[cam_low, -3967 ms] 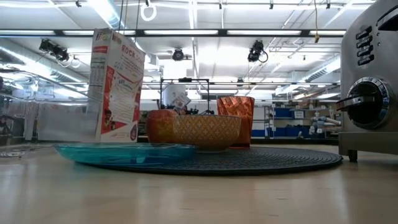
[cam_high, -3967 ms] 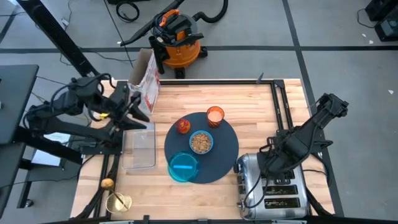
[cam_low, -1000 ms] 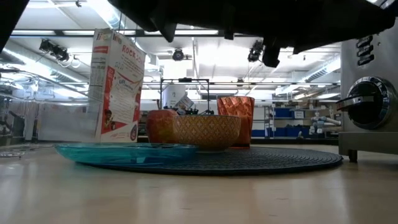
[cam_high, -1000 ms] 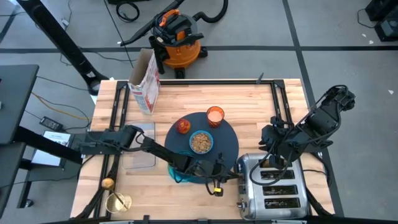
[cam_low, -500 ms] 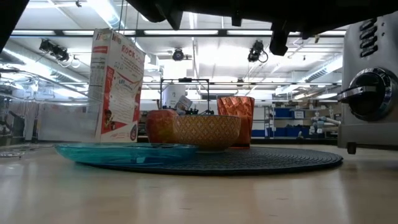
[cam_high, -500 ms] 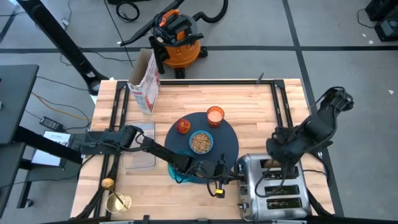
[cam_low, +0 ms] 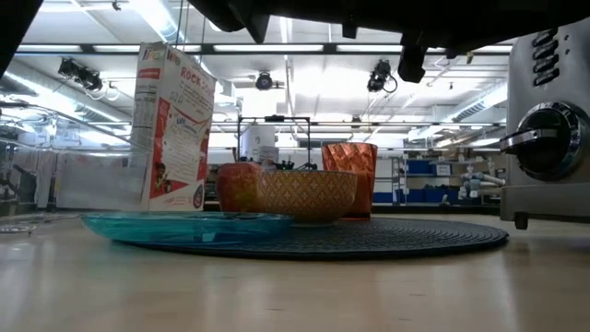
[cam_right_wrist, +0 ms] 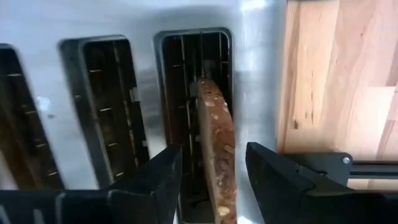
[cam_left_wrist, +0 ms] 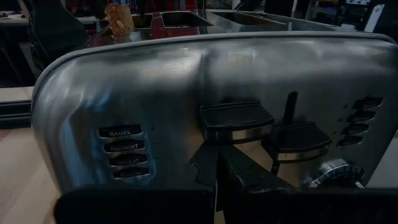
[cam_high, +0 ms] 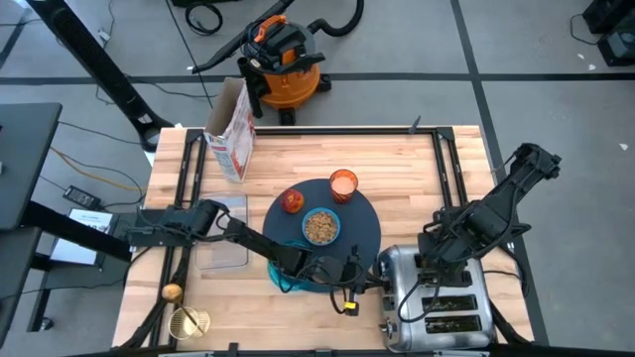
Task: Arrange a breakfast setting
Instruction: Put the toasted bread on the blue transparent plate
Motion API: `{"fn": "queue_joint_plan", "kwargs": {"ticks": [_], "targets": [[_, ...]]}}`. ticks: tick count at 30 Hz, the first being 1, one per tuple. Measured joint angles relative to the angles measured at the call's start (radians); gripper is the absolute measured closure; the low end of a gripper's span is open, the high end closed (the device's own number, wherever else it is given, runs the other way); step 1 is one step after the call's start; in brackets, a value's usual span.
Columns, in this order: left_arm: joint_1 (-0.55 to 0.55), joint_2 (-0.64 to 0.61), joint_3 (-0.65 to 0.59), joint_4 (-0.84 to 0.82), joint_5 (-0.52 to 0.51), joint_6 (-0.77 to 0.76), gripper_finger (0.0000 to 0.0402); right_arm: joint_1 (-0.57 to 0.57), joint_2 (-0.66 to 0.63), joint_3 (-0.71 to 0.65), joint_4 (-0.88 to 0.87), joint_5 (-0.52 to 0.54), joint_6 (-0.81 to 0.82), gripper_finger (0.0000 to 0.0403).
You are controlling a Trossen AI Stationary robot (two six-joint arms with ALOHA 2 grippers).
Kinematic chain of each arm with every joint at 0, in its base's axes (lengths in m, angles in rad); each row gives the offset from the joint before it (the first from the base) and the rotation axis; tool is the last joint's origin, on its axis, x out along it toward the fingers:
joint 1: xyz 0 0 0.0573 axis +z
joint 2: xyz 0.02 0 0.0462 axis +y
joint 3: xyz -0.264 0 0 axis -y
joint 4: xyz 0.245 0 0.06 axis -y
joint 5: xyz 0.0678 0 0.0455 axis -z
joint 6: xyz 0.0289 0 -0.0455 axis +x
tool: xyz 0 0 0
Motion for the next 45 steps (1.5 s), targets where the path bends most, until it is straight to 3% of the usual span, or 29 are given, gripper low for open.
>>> {"fn": "queue_joint_plan", "kwargs": {"ticks": [24,32,39,45], "targets": [[0.007,0.000,0.000,-0.019,-0.005,-0.001,0.0393,-0.003,0.002,-0.044,0.063,0.013,-0.010,0.0356],[0.008,0.000,0.001,-0.023,-0.005,0.000,0.0392,-0.003,0.003,-0.040,0.066,-0.040,-0.005,0.0369],[0.010,-0.008,0.003,-0.118,-0.014,-0.033,0.0386,-0.003,0.003,0.054,0.013,-0.044,0.002,0.0370],[0.012,-0.058,0.005,-0.286,-0.014,-0.133,0.0324,-0.025,0.002,0.222,-0.055,-0.019,-0.008,0.0370]]}}
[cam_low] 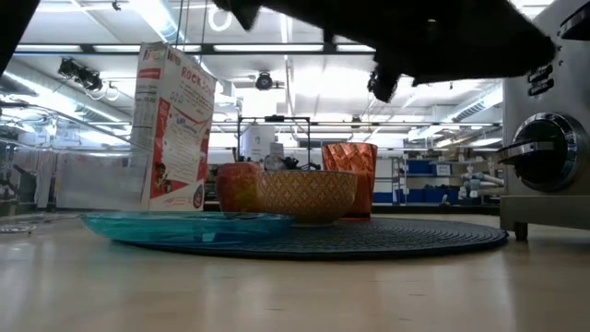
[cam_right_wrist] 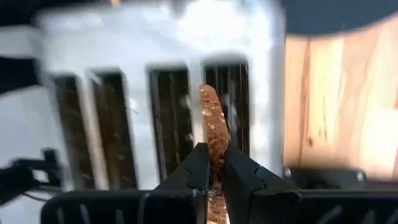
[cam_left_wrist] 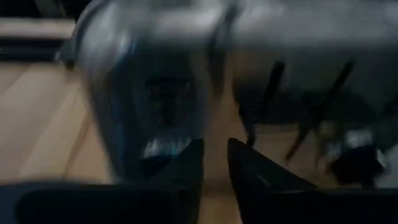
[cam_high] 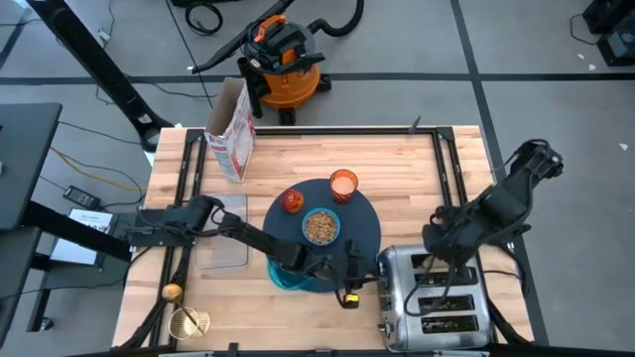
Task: Arrange a breakfast setting
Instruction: Put the toasted bread on the blue transparent plate
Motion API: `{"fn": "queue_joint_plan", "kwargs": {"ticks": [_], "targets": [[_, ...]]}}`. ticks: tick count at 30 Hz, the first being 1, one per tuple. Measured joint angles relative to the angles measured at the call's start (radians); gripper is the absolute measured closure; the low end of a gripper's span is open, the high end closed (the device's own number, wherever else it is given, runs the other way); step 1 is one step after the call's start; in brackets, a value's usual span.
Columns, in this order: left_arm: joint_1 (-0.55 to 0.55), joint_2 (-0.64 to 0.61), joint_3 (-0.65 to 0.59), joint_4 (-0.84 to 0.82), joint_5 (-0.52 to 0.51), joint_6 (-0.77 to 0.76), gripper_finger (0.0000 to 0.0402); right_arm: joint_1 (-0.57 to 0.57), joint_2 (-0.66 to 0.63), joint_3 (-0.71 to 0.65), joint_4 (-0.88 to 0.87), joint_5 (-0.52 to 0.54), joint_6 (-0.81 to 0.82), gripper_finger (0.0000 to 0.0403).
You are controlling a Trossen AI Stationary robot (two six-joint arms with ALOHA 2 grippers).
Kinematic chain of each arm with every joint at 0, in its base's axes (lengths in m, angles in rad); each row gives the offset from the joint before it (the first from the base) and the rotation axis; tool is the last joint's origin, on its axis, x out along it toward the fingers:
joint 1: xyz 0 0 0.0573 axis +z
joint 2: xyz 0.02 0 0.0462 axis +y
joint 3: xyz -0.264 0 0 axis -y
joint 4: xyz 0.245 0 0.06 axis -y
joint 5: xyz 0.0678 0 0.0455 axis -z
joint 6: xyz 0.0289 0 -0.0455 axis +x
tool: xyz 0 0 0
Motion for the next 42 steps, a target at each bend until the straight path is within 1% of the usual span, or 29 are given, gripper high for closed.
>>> {"fn": "queue_joint_plan", "kwargs": {"ticks": [2,5,9,13,16,18,21,23,27,30,34,39,42], "targets": [[0.002,-0.041,0.000,-0.099,0.002,-0.006,0.0299,-0.014,0.001,0.062,0.000,0.017,-0.019,0.0371],[0.000,-0.130,-0.001,-0.290,0.004,-0.003,0.0271,-0.042,0.004,0.160,0.008,0.035,-0.041,0.0371],[-0.014,-0.283,-0.002,-0.561,0.006,-0.070,0.0260,-0.079,0.004,0.253,0.068,0.098,-0.097,0.0371],[-0.040,-0.439,-0.002,-0.776,0.006,-0.162,0.0260,-0.118,0.004,0.273,0.267,0.162,-0.234,0.0371],[-0.067,-0.551,-0.002,-0.902,0.004,-0.232,0.0260,-0.155,0.006,0.239,0.468,0.199,-0.336,0.0371],[-0.091,-0.622,-0.003,-0.981,-0.016,-0.290,0.0260,-0.179,0.016,0.208,0.610,0.213,-0.415,0.0371],[-0.135,-0.715,-0.003,-1.061,-0.067,-0.365,0.0260,-0.204,0.048,0.159,0.800,0.212,-0.516,0.0371],[-0.165,-0.770,-0.003,-1.093,-0.102,-0.395,0.0260,-0.214,0.084,0.131,0.925,0.193,-0.587,0.0371],[-0.219,-0.866,-0.003,-1.132,-0.169,-0.411,0.0260,-0.230,0.182,0.083,1.128,0.160,-0.709,0.0371],[-0.240,-0.922,-0.003,-1.152,-0.200,-0.400,0.0260,-0.245,0.262,0.070,1.204,0.157,-0.809,0.0371],[-0.248,-0.977,-0.003,-1.161,-0.208,-0.387,0.0260,-0.264,0.372,0.051,1.264,0.177,-0.945,0.0371],[-0.248,-1.003,-0.003,-1.176,-0.223,-0.384,0.0260,-0.289,0.512,0.037,1.292,0.255,-1.081,0.0371],[-0.248,-1.003,-0.004,-1.208,-0.222,-0.384,0.0260,-0.295,0.589,0.037,1.291,0.259,-1.171,0.0371]]}}
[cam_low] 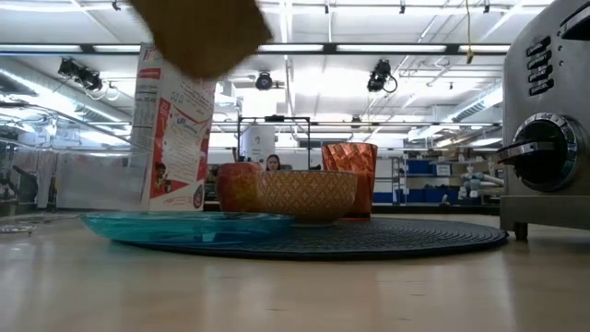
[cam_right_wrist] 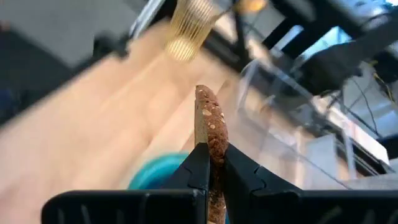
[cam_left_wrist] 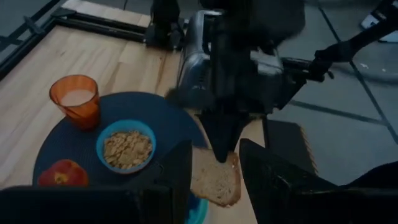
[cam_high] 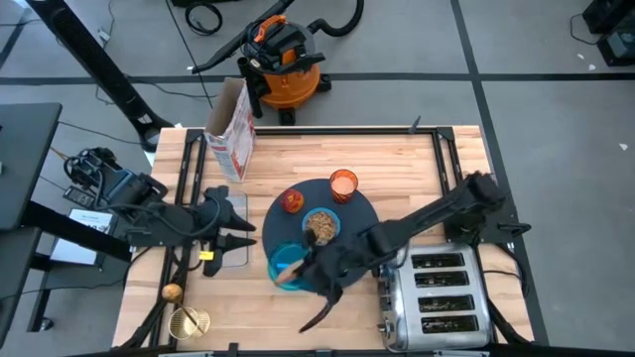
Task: Arrange a breakfast setting
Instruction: Put the toasted bread on the blue transparent plate
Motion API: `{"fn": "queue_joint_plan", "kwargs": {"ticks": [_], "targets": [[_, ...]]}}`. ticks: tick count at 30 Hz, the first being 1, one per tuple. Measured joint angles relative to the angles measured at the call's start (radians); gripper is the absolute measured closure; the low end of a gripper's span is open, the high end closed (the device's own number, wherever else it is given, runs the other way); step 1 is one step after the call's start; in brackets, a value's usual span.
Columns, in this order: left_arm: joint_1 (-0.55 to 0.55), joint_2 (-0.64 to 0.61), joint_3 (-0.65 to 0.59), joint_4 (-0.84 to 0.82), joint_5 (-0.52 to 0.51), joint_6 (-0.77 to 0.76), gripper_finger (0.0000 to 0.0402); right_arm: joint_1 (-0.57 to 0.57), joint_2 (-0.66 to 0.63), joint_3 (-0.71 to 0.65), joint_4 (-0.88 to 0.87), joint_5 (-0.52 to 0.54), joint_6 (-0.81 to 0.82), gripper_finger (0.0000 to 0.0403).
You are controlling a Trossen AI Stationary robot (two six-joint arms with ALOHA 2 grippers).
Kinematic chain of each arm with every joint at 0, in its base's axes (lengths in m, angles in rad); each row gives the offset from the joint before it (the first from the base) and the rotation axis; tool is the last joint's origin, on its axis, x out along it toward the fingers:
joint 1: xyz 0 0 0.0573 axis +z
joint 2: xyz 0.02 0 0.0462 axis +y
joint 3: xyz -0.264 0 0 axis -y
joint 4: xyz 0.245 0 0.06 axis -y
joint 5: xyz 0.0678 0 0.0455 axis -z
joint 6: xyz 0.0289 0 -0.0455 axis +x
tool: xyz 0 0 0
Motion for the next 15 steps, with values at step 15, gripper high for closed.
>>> {"fn": "queue_joint_plan", "kwargs": {"ticks": [15], "targets": [[0.000,0.000,0.000,-0.032,0.001,-0.008,0.0260,0.011,0.242,0.000,0.065,0.251,-0.429,0.0371]]}}
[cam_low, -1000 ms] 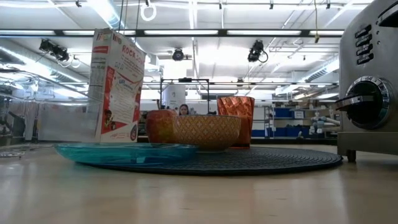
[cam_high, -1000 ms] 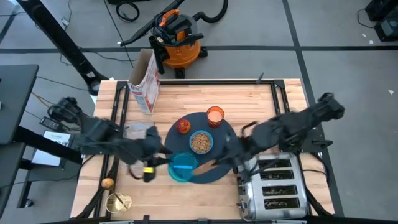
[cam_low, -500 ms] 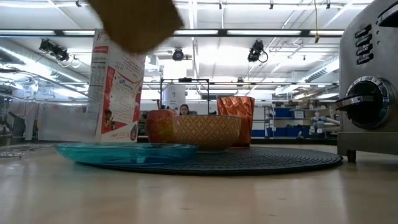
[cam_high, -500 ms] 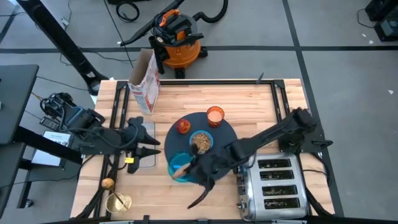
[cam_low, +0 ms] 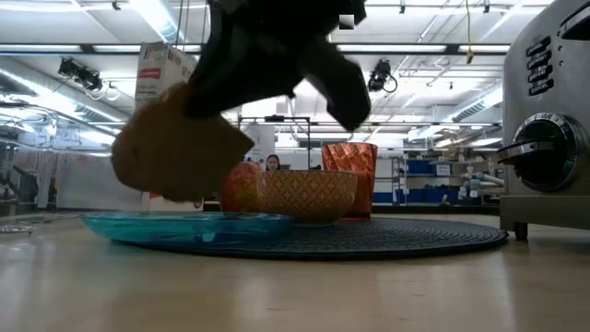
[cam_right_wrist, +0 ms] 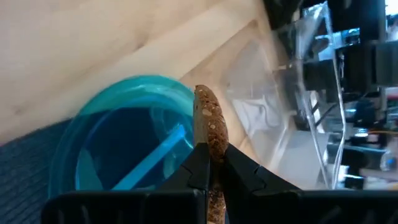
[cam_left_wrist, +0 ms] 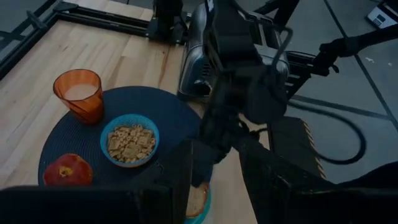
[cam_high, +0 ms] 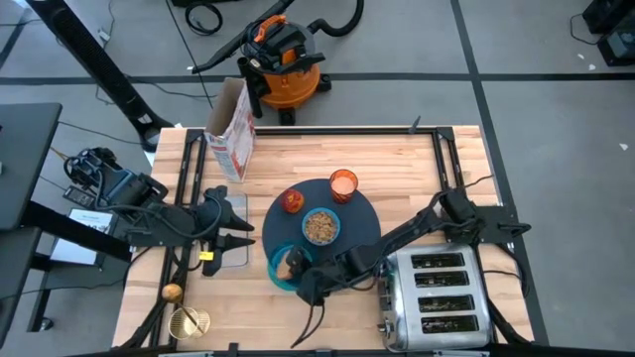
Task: Arrange a breakfast setting
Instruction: Put the toasted bread on the blue transparent plate, then put the gold spoon on the blue tablemat right beside the blue bowl
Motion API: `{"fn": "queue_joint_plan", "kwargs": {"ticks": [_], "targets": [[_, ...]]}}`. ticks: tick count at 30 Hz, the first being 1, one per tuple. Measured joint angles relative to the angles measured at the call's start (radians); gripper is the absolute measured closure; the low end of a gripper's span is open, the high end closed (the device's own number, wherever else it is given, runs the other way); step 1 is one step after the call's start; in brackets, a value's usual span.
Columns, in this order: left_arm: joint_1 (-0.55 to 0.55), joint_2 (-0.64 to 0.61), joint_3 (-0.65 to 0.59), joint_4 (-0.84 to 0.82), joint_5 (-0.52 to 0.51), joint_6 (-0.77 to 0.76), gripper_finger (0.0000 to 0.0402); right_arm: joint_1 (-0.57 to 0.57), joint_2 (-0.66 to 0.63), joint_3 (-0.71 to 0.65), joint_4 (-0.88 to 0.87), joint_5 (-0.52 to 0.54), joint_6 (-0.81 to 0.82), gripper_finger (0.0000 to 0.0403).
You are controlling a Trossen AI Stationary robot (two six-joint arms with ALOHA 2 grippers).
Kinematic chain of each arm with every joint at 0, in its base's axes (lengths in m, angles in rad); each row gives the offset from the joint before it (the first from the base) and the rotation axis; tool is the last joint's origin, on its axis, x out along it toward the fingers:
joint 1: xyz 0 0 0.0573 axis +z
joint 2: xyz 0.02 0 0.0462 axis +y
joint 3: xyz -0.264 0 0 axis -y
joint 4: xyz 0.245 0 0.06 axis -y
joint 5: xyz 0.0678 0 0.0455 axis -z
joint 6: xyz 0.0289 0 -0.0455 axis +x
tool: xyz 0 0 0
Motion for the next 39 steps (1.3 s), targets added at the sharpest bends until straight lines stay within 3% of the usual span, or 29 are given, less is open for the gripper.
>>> {"fn": "queue_joint_plan", "kwargs": {"ticks": [9,16,20,29,39], "targets": [[0.000,0.000,0.000,-0.009,0.001,-0.001,0.0260,0.018,0.061,0.000,0.015,0.026,-0.070,0.0370],[0.000,0.000,0.000,-0.010,0.001,-0.010,0.0260,0.011,0.058,0.002,-0.047,-0.064,-0.031,0.0358],[-0.010,0.000,0.000,-0.012,0.000,-0.012,0.0260,0.003,0.058,0.002,-0.075,-0.104,0.022,0.0335],[-0.087,0.001,0.000,0.046,0.001,0.019,0.0260,-0.004,0.054,0.001,-0.082,-0.068,0.105,0.0257],[-0.174,-0.024,0.000,-0.063,0.051,-0.201,0.0260,0.013,-0.057,0.001,-0.092,0.005,0.177,0.0226]]}}
